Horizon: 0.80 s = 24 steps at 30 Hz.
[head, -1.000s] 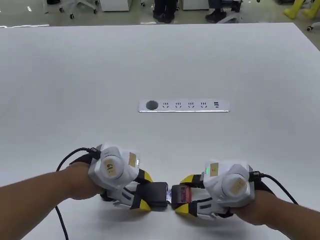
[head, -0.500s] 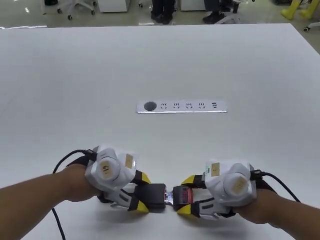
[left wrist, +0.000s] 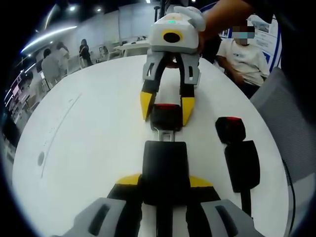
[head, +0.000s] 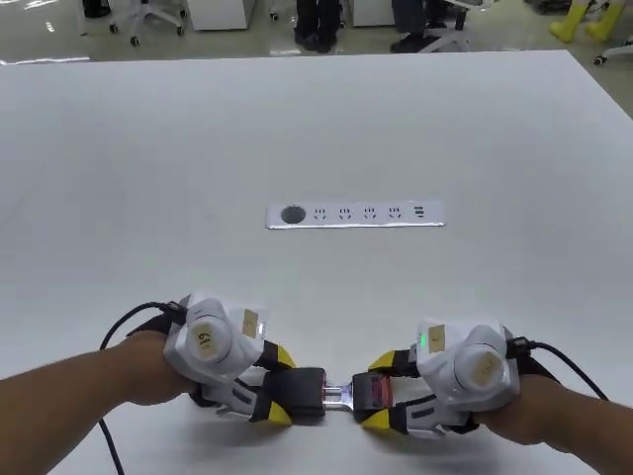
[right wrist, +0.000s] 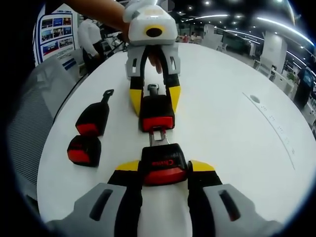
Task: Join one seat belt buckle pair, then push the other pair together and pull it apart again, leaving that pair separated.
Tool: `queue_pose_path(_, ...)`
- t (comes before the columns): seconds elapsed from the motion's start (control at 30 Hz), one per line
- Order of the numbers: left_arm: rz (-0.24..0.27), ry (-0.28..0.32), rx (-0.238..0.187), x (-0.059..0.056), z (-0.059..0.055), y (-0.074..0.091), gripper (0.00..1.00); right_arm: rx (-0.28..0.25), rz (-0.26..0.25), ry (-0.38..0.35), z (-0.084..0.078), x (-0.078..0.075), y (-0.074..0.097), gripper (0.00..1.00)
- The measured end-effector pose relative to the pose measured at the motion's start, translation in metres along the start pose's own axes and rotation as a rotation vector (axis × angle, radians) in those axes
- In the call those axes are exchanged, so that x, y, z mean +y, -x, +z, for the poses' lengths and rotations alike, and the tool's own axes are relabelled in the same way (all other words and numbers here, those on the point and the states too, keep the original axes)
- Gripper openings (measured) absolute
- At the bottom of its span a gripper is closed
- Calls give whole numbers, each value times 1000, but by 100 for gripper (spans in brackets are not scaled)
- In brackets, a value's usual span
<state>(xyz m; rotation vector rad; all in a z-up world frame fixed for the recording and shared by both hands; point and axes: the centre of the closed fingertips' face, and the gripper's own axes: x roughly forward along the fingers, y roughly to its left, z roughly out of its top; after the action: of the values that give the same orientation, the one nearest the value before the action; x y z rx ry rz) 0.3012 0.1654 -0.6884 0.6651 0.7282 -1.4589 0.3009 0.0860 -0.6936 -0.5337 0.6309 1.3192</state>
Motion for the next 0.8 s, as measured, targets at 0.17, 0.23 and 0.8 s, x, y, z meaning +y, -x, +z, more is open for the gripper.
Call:
queue_pose_path(0.17,1,5,-8,-1,0,0,34,1,-8,-10,-8,-2,11,34)
queue_pose_path(0.23,1,5,-7,-1,0,0,34,2,-7,-11,-10,0,15,34)
queue_pose_path(0.8,0,8,-11,-1,-1,1,34,26,-8,-22,-37,-5,45,34)
